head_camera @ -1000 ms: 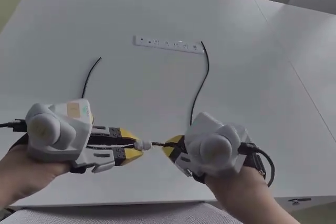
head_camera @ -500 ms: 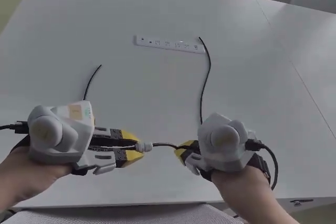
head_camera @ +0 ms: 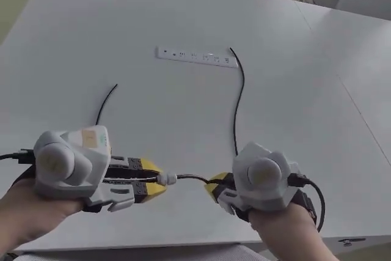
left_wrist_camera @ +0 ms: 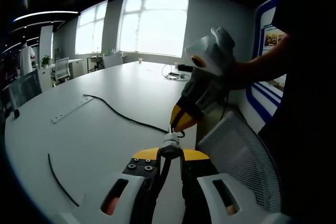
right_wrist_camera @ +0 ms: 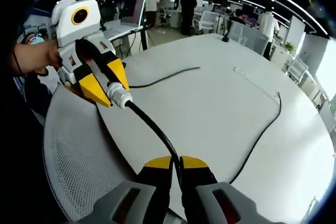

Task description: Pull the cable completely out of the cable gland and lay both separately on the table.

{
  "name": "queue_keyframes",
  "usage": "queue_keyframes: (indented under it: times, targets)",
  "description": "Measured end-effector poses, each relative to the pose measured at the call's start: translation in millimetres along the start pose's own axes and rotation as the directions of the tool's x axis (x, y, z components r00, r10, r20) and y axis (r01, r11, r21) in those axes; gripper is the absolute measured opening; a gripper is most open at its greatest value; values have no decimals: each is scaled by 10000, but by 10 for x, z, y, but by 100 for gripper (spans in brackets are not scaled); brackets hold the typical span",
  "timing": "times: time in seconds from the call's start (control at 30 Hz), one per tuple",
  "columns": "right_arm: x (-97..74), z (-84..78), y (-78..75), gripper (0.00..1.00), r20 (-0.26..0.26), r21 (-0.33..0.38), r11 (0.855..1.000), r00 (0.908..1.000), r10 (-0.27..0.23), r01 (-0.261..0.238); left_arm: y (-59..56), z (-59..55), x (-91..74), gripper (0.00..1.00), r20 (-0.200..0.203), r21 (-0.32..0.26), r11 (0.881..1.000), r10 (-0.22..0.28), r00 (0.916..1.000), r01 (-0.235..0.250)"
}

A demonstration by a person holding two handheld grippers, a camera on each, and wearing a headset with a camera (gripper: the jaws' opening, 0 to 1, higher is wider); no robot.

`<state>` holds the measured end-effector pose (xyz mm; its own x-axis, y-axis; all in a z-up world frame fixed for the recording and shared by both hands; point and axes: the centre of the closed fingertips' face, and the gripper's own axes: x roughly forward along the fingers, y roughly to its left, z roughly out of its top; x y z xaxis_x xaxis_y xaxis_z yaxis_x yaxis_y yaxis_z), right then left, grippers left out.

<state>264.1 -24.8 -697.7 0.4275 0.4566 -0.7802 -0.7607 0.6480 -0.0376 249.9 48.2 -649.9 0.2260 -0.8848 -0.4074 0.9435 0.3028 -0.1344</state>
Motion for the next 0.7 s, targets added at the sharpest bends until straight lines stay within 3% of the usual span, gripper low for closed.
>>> queue_keyframes:
  times: [0.1, 0.2, 0.27, 0.4, 0.53, 0.63, 0.7]
  targets:
    - [-30, 29, 52, 4, 97, -207, 9998, 9999, 83, -81, 9, 13, -4, 15, 36, -36, 10000, 20, 10000, -20]
    - [-87, 166, 111, 21, 472, -1023, 9947, 9989, -13, 61, -1, 9, 4, 15, 4, -24, 10000, -10, 10000, 10]
    - [-116, 261, 209, 18, 624, -1532, 9881, 9978, 222, -124, -10, 5, 8, 15, -15, -2, 10000, -41, 10000, 41]
    - [-95, 458, 367, 15, 593, -3142, 9493, 9977, 324, -122, -27, -9, 21, 15, -75, 1, 10000, -91, 9999, 91]
    - [-69, 544, 459, 13, 612, -3579, 9335, 9970, 469, -219, -33, -8, 23, 15, -112, 31, 9999, -111, 9999, 112]
    - [-50, 545, 459, 9, 472, -4157, 9094, 9982, 377, -147, -35, -7, 18, 15, -85, -22, 9999, -98, 9999, 98]
    - [-48, 543, 465, 4, 464, -4259, 9046, 9981, 394, -159, -36, -10, 16, 15, -82, -37, 10000, -79, 9999, 79]
